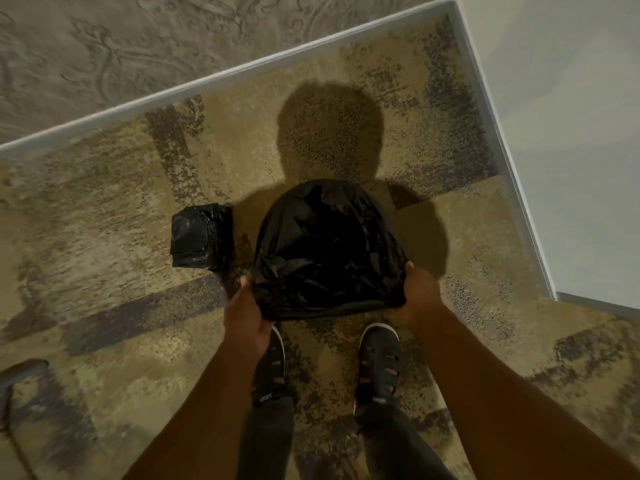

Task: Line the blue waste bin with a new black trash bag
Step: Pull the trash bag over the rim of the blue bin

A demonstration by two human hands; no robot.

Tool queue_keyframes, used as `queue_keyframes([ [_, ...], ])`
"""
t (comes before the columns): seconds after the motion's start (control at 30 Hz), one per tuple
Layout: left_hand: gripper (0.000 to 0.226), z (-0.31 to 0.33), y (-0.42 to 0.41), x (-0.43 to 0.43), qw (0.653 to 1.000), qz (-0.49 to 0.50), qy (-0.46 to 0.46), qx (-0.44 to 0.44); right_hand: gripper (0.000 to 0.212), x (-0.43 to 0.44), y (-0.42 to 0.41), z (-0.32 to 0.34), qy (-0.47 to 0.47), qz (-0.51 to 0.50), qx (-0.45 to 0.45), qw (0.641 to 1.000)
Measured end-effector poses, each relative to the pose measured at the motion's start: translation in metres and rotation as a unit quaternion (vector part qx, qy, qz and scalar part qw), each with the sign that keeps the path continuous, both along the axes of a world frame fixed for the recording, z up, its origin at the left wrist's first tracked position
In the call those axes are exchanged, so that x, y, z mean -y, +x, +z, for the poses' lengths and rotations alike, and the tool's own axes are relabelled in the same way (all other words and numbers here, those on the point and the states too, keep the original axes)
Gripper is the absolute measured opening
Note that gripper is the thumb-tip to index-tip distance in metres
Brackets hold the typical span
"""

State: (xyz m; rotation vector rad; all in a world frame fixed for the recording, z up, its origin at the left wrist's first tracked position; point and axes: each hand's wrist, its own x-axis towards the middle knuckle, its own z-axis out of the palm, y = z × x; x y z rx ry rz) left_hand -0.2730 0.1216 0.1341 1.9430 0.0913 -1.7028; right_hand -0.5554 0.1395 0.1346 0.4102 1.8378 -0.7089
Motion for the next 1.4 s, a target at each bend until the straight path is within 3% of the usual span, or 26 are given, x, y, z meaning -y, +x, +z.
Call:
queue_keyframes([
  [0.07, 0.057, 0.002, -0.008, -0.001, 0.999, -0.016, 0.014, 0.042, 0.045, -0.006, 0.001, -0.006, 0.013, 0.023, -0.011, 1.0],
  [0.13, 0.066, -0.002, -0.016, 0.0, 0.998, -0.026, 0.02, 0.057, 0.045, -0.005, 0.006, -0.007, 0.009, 0.037, -0.006, 0.999],
  [0.27, 0.05, -0.008, -0.025, 0.005, 0.99, -0.051, 0.027, 0.129, 0.042, -0.006, 0.016, -0.008, -0.035, 0.021, -0.018, 0.999],
  [0.4, 0.045, -0.023, -0.025, 0.011, 0.96, -0.142, 0.002, 0.24, 0.031, -0.004, 0.014, -0.018, -0.049, 0.027, 0.012, 0.998],
  [0.5, 0.046, -0.037, -0.02, 0.012, 0.967, -0.08, -0.002, 0.242, 0.027, -0.003, 0.01, -0.024, -0.047, 0.0, 0.032, 0.998],
  [0.6, 0.03, -0.042, -0.02, 0.016, 0.972, -0.064, 0.021, 0.224, 0.033, -0.003, 0.009, -0.03, -0.034, 0.008, 0.021, 0.999],
  [0.67, 0.02, -0.041, -0.018, 0.026, 0.972, -0.056, 0.017, 0.229, 0.03, 0.002, 0.005, -0.031, -0.027, 0.041, -0.021, 0.999],
  [0.73, 0.027, -0.033, -0.014, 0.039, 0.951, -0.095, -0.009, 0.294, 0.026, 0.008, -0.002, -0.032, -0.053, 0.113, -0.135, 0.983],
  [0.83, 0.037, -0.008, -0.011, 0.058, 0.906, -0.151, -0.056, 0.392, 0.031, 0.024, -0.009, -0.012, -0.129, 0.24, -0.323, 0.906],
  [0.9, 0.037, 0.014, -0.02, 0.066, 0.884, -0.199, -0.114, 0.407, 0.039, 0.039, -0.007, 0.006, -0.176, 0.294, -0.38, 0.859],
  [1.0, 0.039, 0.031, -0.039, 0.074, 0.866, -0.278, -0.156, 0.384, 0.043, 0.064, 0.003, 0.022, -0.225, 0.356, -0.338, 0.842],
  [1.07, 0.034, 0.033, -0.048, 0.08, 0.885, -0.276, -0.16, 0.338, 0.044, 0.077, 0.008, 0.024, -0.234, 0.383, -0.286, 0.846],
  [1.23, 0.033, 0.019, -0.047, 0.09, 0.939, -0.235, -0.111, 0.225, 0.052, 0.086, 0.006, 0.011, -0.202, 0.347, -0.142, 0.905],
  [1.4, 0.036, 0.008, -0.038, 0.08, 0.91, -0.318, -0.125, 0.235, 0.055, 0.085, 0.002, 0.007, -0.202, 0.335, -0.097, 0.915],
])
